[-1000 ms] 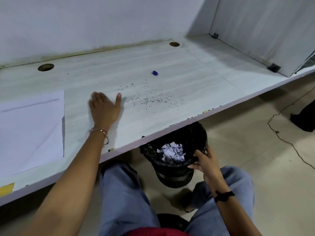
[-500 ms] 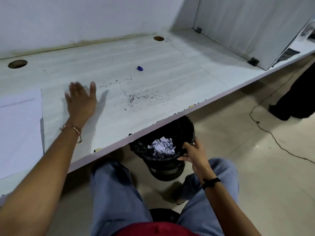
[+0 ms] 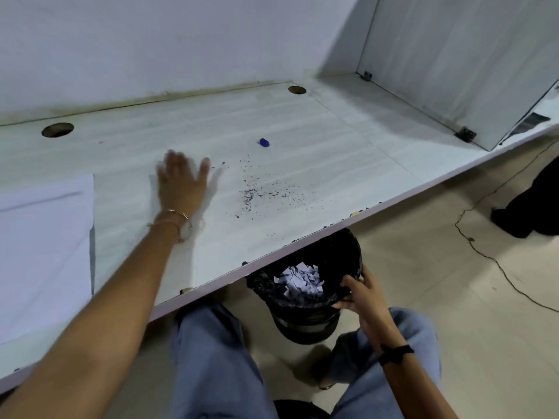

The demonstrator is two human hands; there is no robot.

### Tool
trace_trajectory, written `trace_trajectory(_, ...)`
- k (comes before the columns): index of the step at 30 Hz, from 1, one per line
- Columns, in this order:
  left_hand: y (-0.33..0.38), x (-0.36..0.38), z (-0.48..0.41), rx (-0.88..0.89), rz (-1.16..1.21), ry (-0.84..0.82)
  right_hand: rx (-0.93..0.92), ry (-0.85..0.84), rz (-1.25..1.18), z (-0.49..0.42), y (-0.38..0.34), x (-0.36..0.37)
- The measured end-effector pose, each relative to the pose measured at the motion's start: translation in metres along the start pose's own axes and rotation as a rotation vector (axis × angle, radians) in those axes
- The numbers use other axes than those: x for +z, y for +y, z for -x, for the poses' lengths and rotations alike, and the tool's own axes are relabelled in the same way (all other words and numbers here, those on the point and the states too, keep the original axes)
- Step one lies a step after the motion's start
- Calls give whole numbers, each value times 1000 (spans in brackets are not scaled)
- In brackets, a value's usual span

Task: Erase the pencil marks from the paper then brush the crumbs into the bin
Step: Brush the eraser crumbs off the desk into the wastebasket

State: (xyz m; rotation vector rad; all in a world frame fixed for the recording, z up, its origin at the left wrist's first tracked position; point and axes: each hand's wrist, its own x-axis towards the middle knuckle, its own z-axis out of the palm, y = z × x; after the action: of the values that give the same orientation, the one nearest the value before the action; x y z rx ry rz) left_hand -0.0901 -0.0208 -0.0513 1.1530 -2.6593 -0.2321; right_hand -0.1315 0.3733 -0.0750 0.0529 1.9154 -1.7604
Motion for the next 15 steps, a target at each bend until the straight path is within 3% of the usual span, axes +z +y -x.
trace_trajectory(3,-8,-6,-18,-120,-1,-99,-7,19,18,-3,0,-2)
trace_trajectory(7,53,-3,0,231,57,-120,7,59,53,-9,-1,-1)
trace_trajectory(10,87,-4,38,520,75,-252,6,47,51,-11,-4,1)
trace_trajectory(12,77,-3,39,640,18,-114,8,51,52,-11,-5,0)
trace_trajectory(15,22,-10,-8,399,-159,-1,23,62,59,-13,-4,-1)
